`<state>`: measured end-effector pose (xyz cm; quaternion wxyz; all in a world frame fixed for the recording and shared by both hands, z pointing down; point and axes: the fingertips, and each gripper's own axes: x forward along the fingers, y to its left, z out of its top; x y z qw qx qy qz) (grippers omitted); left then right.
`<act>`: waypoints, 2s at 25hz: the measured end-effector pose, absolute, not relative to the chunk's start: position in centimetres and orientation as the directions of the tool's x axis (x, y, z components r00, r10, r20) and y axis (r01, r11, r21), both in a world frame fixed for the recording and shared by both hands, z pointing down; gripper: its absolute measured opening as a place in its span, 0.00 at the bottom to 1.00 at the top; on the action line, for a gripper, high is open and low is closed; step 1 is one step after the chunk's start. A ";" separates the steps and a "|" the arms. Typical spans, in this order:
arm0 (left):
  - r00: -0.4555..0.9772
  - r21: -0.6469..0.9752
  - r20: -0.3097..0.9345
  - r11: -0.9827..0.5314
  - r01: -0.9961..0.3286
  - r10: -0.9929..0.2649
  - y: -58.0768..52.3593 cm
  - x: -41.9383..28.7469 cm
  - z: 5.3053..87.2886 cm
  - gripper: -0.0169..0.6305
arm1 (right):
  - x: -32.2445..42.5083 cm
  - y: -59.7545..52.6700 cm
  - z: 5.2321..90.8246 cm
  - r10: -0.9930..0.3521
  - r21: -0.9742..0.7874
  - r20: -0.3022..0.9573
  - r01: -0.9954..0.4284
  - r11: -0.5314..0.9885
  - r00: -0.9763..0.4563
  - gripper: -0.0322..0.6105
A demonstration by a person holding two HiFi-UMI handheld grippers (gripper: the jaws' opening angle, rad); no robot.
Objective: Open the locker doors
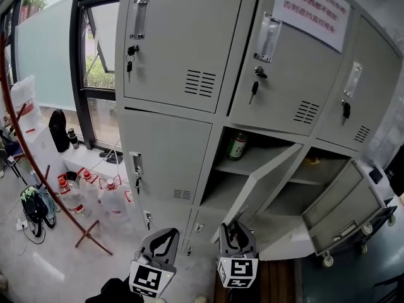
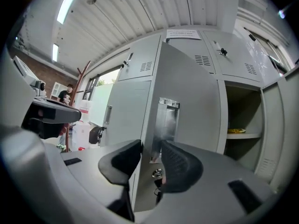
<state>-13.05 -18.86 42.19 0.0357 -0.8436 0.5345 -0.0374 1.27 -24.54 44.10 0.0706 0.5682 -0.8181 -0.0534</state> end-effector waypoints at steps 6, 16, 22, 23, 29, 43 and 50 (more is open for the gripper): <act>0.501 -0.111 0.015 -0.500 -0.859 -0.865 -18.0 -10.6 42.0 0.06 | 3.4 -22.2 44.1 -0.960 0.179 0.047 -0.944 0.279 -0.275 0.29; 0.610 -0.122 0.005 -0.606 -0.786 -0.793 -16.8 -6.4 41.5 0.06 | 7.4 -18.9 44.3 -0.987 0.189 0.051 -0.969 0.159 -0.152 0.26; 0.662 -0.121 0.006 -0.658 -0.744 -0.750 -16.2 -3.6 41.6 0.06 | 10.2 -17.2 44.2 -0.994 0.198 0.058 -0.975 0.099 -0.089 0.23; 0.670 -0.121 0.006 -0.666 -0.736 -0.742 -16.1 -3.2 41.6 0.06 | 10.7 -17.0 44.3 -0.995 0.198 0.060 -0.976 0.087 -0.076 0.23; 0.708 -0.123 0.010 -0.703 -0.700 -0.706 -15.7 -0.7 41.7 0.06 | 13.7 -15.9 44.4 -0.998 0.197 0.067 -0.980 0.016 -0.003 0.19; 0.740 -0.111 0.024 -0.737 -0.666 -0.672 -15.7 4.0 42.0 0.06 | 20.3 -15.2 44.4 -0.992 0.193 0.072 -0.977 -0.090 0.106 0.08; 0.735 -0.098 0.027 -0.734 -0.672 -0.677 -16.5 5.4 42.3 0.06 | 23.6 -15.6 44.5 -0.987 0.188 0.076 -0.974 -0.125 0.141 0.08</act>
